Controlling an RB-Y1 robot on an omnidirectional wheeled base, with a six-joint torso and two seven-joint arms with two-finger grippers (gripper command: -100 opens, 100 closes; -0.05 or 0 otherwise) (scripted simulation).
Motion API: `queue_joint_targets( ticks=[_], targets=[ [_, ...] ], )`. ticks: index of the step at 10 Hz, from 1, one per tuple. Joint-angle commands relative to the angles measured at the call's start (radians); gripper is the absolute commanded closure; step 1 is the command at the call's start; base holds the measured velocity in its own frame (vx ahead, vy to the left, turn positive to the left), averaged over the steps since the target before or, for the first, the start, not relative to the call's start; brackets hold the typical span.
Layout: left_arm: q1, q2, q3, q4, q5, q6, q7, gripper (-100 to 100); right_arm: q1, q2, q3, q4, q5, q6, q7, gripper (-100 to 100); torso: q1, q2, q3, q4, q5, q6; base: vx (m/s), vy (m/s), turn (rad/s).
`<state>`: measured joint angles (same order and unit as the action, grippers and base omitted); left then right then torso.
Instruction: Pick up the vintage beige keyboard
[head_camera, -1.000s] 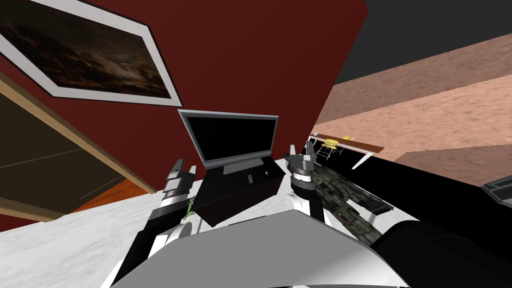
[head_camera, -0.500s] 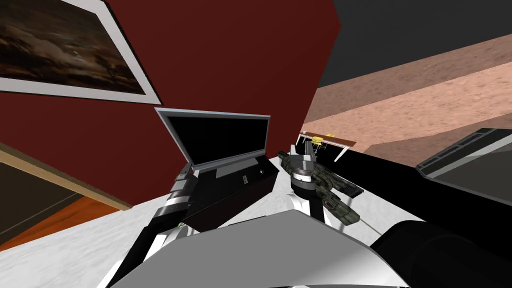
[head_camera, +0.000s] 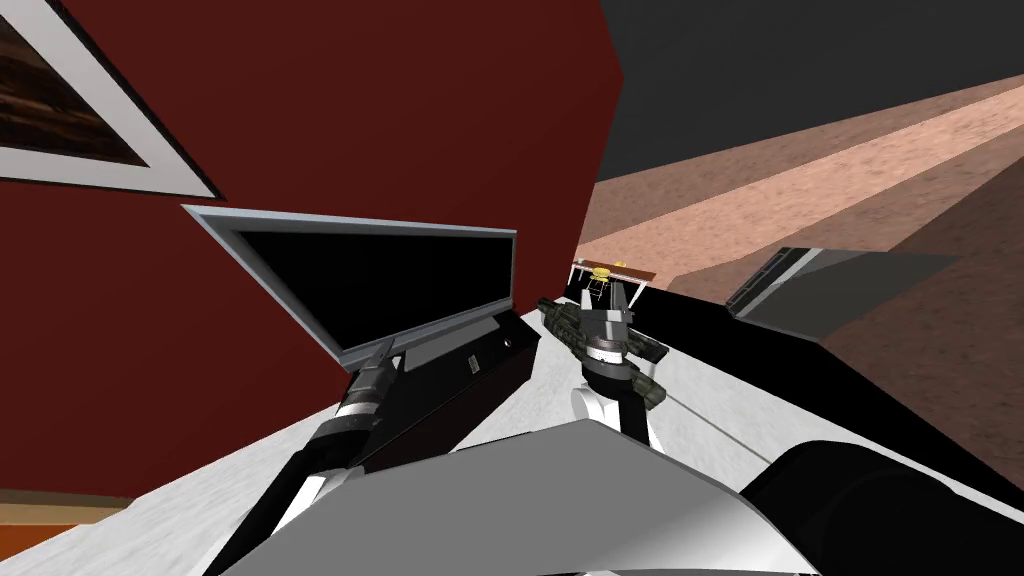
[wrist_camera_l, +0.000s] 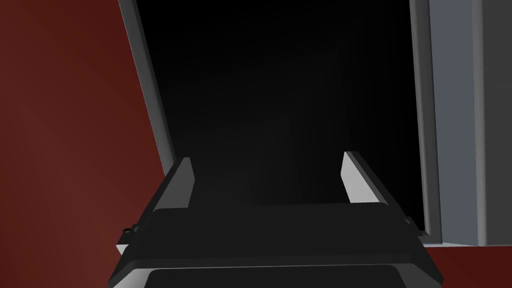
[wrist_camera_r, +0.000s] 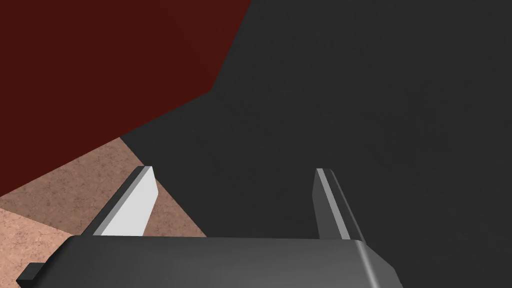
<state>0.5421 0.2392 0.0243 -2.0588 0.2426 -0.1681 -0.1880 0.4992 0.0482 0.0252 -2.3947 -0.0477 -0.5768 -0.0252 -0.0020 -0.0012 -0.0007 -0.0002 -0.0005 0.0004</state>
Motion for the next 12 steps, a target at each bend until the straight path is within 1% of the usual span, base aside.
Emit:
queue_joint_targets(
  ticks=[1,2,6,7,8,9,10,12],
  targets=[
    [-0.004,0.011,-0.007,0.038,0.011,0.003,-0.013,-100,0.000,0.000,0.000,0.000,0.000,0.000,0.000,0,0.000,0.000,0.000,0.000,0.000,0.000,0.014,-0.016,-0.111],
    [-0.005,0.030,-0.011,0.062,0.034,0.027,-0.028,-100,0.000,0.000,0.000,0.000,0.000,0.000,0.000,0,0.001,0.000,0.000,0.000,0.000,-0.001,0.014,-0.023,-0.199],
    [-0.011,0.107,-0.036,0.191,0.127,0.130,-0.084,-100,0.000,0.000,0.000,0.000,0.000,0.000,0.000,0,0.000,-0.001,-0.001,0.000,0.000,0.000,0.037,-0.037,-0.413],
    [-0.011,0.107,-0.036,0.191,0.127,0.132,-0.084,-100,0.000,0.000,0.000,0.000,0.000,0.000,0.000,0,0.000,-0.002,-0.001,0.000,0.000,0.000,0.032,-0.018,-0.066],
    [-0.014,0.127,-0.046,0.225,0.150,0.159,-0.096,-100,0.000,0.000,0.000,0.000,0.000,0.000,0.000,0,0.000,-0.001,-0.001,0.000,0.000,-0.002,0.031,-0.021,-0.205],
    [-0.017,0.147,-0.056,0.259,0.174,0.187,-0.107,-100,0.000,0.000,0.000,0.000,0.000,0.000,0.000,0,0.000,-0.001,0.000,0.000,0.000,-0.001,0.048,-0.029,-0.400],
    [-0.017,0.147,-0.056,0.259,0.174,0.187,-0.107,-100,0.000,0.000,0.000,0.000,0.000,0.000,0.000,0,0.000,-0.001,-0.001,0.000,0.000,-0.001,0.039,-0.016,-0.122],
    [-0.024,0.189,-0.082,0.321,0.220,0.243,-0.126,-100,0.000,0.000,0.000,0.000,0.000,0.000,0.000,0,0.000,-0.001,-0.001,0.000,0.000,-0.001,0.055,-0.029,-0.320]
  ],
)
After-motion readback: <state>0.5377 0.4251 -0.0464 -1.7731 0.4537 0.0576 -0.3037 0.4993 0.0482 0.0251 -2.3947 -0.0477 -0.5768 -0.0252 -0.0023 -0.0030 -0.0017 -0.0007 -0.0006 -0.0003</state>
